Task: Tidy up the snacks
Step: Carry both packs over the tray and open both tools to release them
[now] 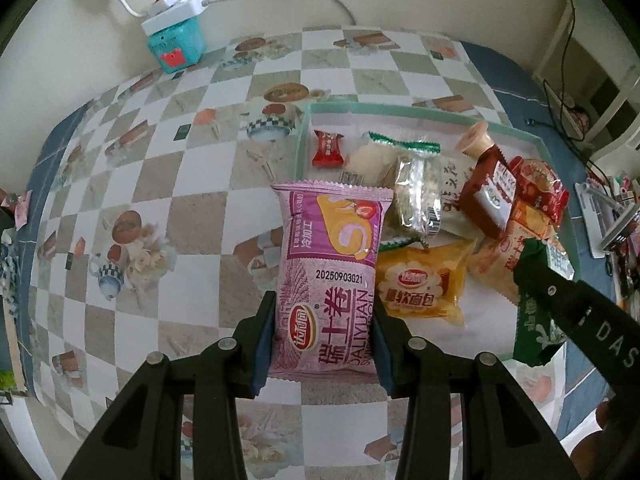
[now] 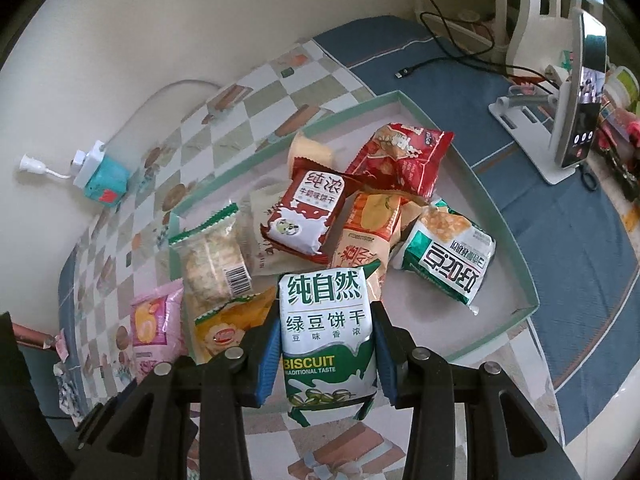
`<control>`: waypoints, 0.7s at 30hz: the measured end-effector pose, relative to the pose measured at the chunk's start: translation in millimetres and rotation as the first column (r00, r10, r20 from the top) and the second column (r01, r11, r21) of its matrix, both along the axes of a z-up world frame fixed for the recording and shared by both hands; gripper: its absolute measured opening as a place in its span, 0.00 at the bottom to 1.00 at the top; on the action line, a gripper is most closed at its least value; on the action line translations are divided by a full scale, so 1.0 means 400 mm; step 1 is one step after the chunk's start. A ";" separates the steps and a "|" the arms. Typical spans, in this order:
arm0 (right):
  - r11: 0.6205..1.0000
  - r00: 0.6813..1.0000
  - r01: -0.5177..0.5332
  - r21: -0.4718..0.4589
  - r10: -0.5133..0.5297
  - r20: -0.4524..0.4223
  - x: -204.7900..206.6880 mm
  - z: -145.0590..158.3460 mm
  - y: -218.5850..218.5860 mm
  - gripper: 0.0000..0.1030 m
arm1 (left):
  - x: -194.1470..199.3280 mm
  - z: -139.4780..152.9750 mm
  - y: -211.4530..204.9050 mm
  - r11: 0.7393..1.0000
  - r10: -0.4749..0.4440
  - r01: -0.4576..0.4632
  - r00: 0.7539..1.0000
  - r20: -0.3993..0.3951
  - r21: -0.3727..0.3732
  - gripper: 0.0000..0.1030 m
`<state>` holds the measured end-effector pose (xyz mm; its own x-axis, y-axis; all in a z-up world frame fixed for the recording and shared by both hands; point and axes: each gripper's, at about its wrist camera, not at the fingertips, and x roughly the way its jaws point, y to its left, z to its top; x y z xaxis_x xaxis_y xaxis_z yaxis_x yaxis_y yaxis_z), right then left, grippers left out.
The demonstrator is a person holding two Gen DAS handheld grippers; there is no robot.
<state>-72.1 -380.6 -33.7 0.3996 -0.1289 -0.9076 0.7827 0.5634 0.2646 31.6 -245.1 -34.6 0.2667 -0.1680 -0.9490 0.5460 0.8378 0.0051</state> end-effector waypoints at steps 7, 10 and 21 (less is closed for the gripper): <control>1.000 1.000 0.008 0.010 -0.008 -0.012 0.010 -0.027 -0.008 0.42 | 0.012 -0.024 -0.004 1.000 0.017 -0.017 1.000 -0.012 0.012 0.43; 1.000 1.000 0.010 0.014 -0.010 -0.016 0.014 -0.036 -0.010 0.42 | 0.014 -0.032 -0.004 1.000 0.022 -0.021 1.000 -0.018 0.017 0.43; 1.000 1.000 -0.004 0.006 0.004 -0.031 0.025 -0.039 -0.002 0.44 | 0.010 -0.040 -0.012 0.999 0.010 -0.009 0.999 -0.031 0.033 0.46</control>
